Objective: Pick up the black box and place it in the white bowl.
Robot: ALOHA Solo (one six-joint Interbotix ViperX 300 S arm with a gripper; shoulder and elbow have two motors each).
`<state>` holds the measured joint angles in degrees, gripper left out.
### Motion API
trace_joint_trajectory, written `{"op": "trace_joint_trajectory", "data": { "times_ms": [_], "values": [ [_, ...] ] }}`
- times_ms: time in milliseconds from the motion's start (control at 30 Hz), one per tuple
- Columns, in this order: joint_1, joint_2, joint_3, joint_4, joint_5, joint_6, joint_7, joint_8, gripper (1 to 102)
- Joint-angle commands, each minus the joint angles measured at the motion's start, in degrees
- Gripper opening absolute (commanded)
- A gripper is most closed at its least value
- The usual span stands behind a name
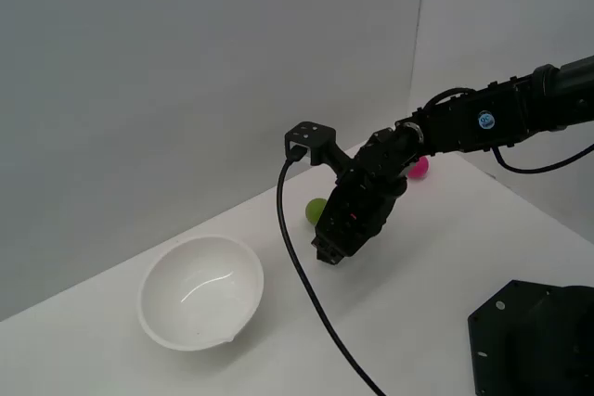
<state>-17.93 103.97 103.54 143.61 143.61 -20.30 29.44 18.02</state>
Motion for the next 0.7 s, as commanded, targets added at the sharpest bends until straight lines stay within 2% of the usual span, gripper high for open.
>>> {"op": "trace_joint_trajectory", "data": {
  "times_ms": [0,167,667],
  "values": [
    [1.14,2.29,2.72,-0.44,-0.62,0.0,1.14,0.62,3],
    [3.16,5.27,5.8,-0.88,-1.05,1.05,2.9,0.62,3],
    [7.03,12.92,13.27,-4.75,-5.01,1.23,6.94,0.62,3]
  ]
}}
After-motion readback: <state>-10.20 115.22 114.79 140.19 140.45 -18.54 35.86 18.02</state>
